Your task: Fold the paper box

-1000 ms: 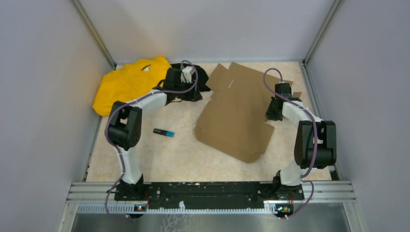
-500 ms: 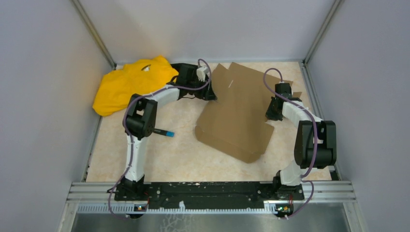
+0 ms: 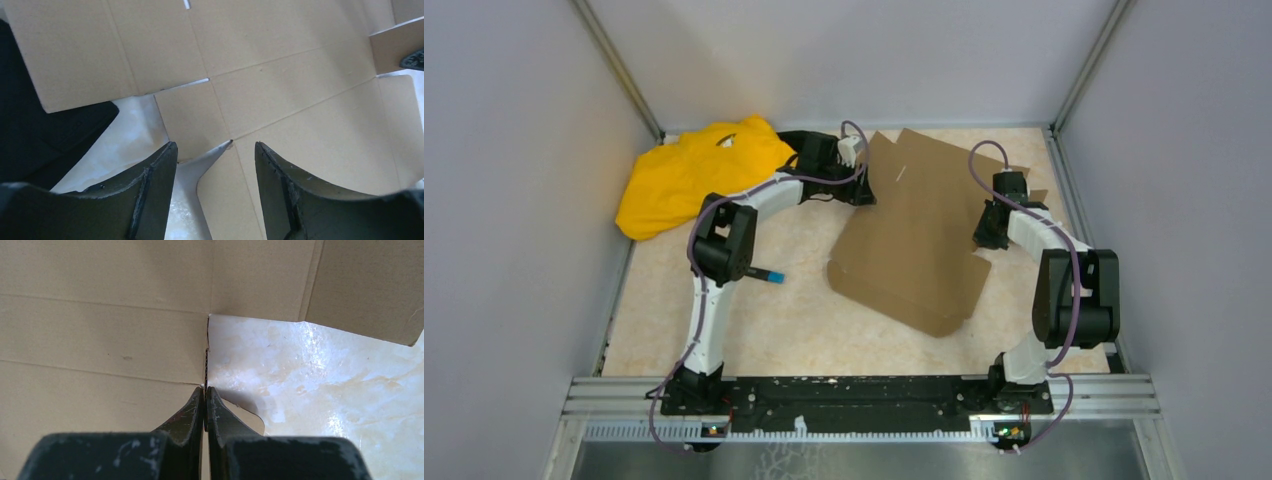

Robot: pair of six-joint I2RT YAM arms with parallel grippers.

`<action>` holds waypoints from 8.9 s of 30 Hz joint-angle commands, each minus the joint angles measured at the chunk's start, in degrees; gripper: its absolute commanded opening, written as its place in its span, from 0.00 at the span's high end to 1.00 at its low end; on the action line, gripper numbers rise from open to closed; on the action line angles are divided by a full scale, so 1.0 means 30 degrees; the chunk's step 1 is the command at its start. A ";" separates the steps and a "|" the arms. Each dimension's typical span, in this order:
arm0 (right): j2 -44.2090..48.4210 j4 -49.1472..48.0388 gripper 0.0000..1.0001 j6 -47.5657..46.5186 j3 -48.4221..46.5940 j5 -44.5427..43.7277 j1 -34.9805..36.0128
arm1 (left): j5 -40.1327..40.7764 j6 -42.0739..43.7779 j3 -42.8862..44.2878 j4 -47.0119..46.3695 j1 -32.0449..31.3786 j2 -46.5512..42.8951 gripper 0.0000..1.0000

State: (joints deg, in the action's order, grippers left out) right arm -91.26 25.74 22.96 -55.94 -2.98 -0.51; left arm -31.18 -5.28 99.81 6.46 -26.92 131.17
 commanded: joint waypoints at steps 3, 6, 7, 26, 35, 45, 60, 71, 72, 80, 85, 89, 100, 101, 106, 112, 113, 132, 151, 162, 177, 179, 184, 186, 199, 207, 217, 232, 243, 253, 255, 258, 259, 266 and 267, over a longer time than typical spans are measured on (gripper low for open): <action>-0.0520 0.0007 1.00 -0.0333 -0.0120 -0.0002 0.0060 | 0.1266 0.0621 0.0279 0.0026 -0.0036 0.0132 0.36; -0.0592 -0.0055 1.00 -0.0329 -0.0081 0.0124 0.0057 | 0.1427 0.0584 0.0390 -0.0193 -0.0051 0.0399 0.35; -0.0599 -0.0024 1.00 -0.0329 -0.0081 0.0117 0.0058 | 0.1413 0.0514 0.0542 -0.0183 -0.0026 0.0576 0.35; -0.0543 -0.0140 1.00 -0.0300 0.0139 -0.0261 0.0060 | -0.0063 -0.1018 0.1267 -0.1788 -0.0097 0.1731 0.73; 0.1035 0.0209 1.00 0.0018 0.0444 -0.1494 0.0054 | 0.0736 -0.0640 -0.0060 -0.2748 -0.1012 -0.0323 0.85; 0.2662 0.0963 1.00 0.0073 0.0581 -0.1393 0.0061 | 0.2054 -0.0559 -0.3032 -0.3328 -0.1748 -0.3954 0.85; 0.2003 0.1507 1.00 -0.0774 -0.0301 -0.0014 0.0719 | 0.4589 -0.1024 -1.0547 -0.4277 -0.2098 -0.9969 0.85; 0.0019 0.1483 1.00 -0.0535 -0.1690 -0.0611 0.3346 | 0.7399 -0.0936 -1.4573 -0.4093 -0.2014 -1.1228 0.83; -0.0164 0.1450 1.00 -0.0527 -0.1795 -0.0631 0.3494 | 0.7785 -0.0972 -1.4841 -0.4062 -0.1963 -1.1322 0.82; -0.1464 0.1093 1.00 -0.0559 -0.2953 -0.0406 0.4529 | 0.9109 -0.1728 -1.6335 -0.4218 -0.0885 -1.1631 0.60; -0.0809 0.0964 0.76 -0.0646 -0.3053 0.0137 0.4551 | 0.9275 -0.1917 -1.6131 -0.3852 -0.0721 -1.2224 0.41; 0.0328 0.1307 0.55 -0.0694 -0.3394 0.0392 0.4536 | 0.9330 -0.2108 -1.5709 -0.3469 -0.0451 -1.2819 0.36; 0.1771 0.1459 0.38 -0.0492 -0.2398 0.0671 0.2610 | 1.0217 -0.2818 -1.4623 -0.0761 0.0418 -1.3781 0.01; 0.1784 0.1414 0.35 -0.0478 -0.2195 0.0709 0.2296 | 1.0217 -0.2973 -1.4683 -0.0631 0.0509 -1.3849 0.01; 0.2031 0.1559 0.04 -0.0476 -0.1474 -0.1054 0.1768 | 1.0988 -0.3488 -1.4905 0.0065 0.0681 -1.4059 0.01; 0.1749 0.1590 0.15 -0.0447 -0.1210 -0.2374 0.1587 | 1.1204 -0.3853 -1.4810 0.0846 0.0681 -1.3371 0.01; 0.1693 0.1602 0.20 -0.0432 -0.1230 -0.2470 0.1503 | 1.1333 -0.3890 -1.4838 0.0873 0.0707 -1.3285 0.02; 0.0197 0.0609 0.78 -0.0528 -0.1164 -0.1205 0.1253 | 0.8666 -0.4526 -1.3885 -0.0250 0.0740 -1.0440 0.48; -0.0560 -0.0005 0.78 -0.0514 -0.1926 0.0448 0.2864 | 0.7246 -0.5264 -1.2227 -0.0631 -0.0337 -0.9398 0.47; -0.0831 -0.0157 0.78 -0.0432 -0.2252 0.0703 0.3750 | 0.7577 -0.5437 -1.0657 -0.0108 -0.1511 -0.8483 0.46; -0.2081 -0.0770 0.78 -0.0328 -0.2916 0.0935 0.4705 | 0.7946 -0.5449 -1.0119 -0.0117 -0.2251 -0.7023 0.40; -0.2367 -0.0725 0.78 -0.0370 -0.3168 0.0866 0.4881 | 0.8029 -0.5397 -1.0002 -0.0034 -0.2302 -0.6858 0.39; -0.3124 -0.0513 0.77 -0.0525 -0.3475 0.0190 0.5247 | 0.8634 -0.5317 -0.9536 0.0682 -0.2450 -0.6342 0.34; -0.3534 -0.0453 0.77 -0.0600 -0.3494 -0.0059 0.5366 | 0.9118 -0.5273 -0.9294 0.1088 -0.2529 -0.6090 0.34; -0.5604 0.0195 0.77 -0.0726 -0.3316 -0.2681 0.6300 | 1.2738 -0.5039 -0.7332 0.4081 -0.3606 -0.3761 0.36; -0.6026 0.0305 0.77 -0.0631 -0.3233 -0.3312 0.6727 | 1.4884 -0.5073 -0.6920 0.5442 -0.4310 -0.3080 0.39; -0.5790 0.0455 0.77 -0.0592 -0.3056 -0.3107 0.6792 | 1.5836 -0.5321 -0.6867 0.6197 -0.4431 -0.3200 0.38; -0.3620 0.1639 0.74 -0.0242 -0.3568 -0.1952 0.7466 | 1.6117 -0.5507 -0.9229 0.6105 -0.4348 -0.6780 0.29; -0.1383 0.4413 0.43 -0.1021 -1.0952 0.2108 0.5157 | 1.3596 -0.3452 -0.0555 0.8971 -0.1325 -0.7989 0.14; -0.7897 0.4947 0.48 -0.0569 -1.7729 0.5489 0.0297 | 0.8446 -0.2966 0.3028 0.7109 0.2833 -0.3574 0.40; -0.9058 0.4902 0.54 -0.0567 -1.8739 0.4969 0.0260 | 0.8273 -0.2804 0.3766 0.6936 0.2905 -0.2654 0.64; -1.0806 0.4898 0.61 -0.0501 -2.0203 0.4305 0.0259 | 0.8827 -0.2456 0.5019 0.7076 0.2908 -0.1392 0.75; -1.1375 0.4887 0.64 -0.0497 -2.0841 0.4182 0.0259 | 0.9392 -0.2345 0.5372 0.7222 0.2908 -0.0891 0.75; -1.4851 0.5154 0.67 -0.0656 -2.4320 0.3220 0.0257 | 1.1393 -0.2317 0.5964 0.6796 0.4127 0.0206 0.73; -1.5287 0.5344 0.67 -0.0714 -2.4861 0.3115 0.0259 | 1.1327 -0.2403 0.6000 0.6696 0.4313 0.0365 0.73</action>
State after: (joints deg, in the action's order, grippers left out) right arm -134.74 41.78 21.17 -122.76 8.73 0.14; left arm 0.49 -12.95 115.22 29.10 -17.19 131.83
